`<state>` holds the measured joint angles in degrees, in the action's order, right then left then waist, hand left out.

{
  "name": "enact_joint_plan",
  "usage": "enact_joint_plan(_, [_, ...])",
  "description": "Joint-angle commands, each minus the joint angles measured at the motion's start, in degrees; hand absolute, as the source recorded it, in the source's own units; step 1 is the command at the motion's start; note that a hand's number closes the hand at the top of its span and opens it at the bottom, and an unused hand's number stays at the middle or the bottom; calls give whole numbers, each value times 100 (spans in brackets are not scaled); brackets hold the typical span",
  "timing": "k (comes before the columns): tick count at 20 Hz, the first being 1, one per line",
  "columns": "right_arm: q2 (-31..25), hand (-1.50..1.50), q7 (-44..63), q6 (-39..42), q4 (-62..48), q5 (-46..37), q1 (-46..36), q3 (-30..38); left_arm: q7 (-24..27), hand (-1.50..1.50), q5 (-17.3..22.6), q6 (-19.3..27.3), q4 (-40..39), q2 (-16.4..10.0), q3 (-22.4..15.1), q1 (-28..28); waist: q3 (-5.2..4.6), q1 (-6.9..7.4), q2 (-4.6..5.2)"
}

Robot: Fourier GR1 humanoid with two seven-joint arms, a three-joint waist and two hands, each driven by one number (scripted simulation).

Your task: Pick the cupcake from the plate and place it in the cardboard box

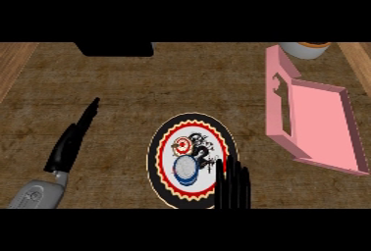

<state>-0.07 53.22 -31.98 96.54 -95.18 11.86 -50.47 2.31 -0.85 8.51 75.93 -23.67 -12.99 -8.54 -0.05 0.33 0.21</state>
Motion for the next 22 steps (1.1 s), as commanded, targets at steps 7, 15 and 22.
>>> enact_joint_plan(7, [5,-150,1493,171,-1595,1263,-2453,-108,-33,0,-101,-283,-119,67,304,-180,6,30,-7])
enact_joint_plan(15, [4,-150,1934,-211,-2075,1349,-2701,-417,-125,0,-361,-123,209,365,190,204,8,49,-21])
enact_joint_plan(22, [3,-150,1872,-367,-2531,2152,-3338,-560,167,0,-398,-432,-213,295,430,-60,7,59,-6])
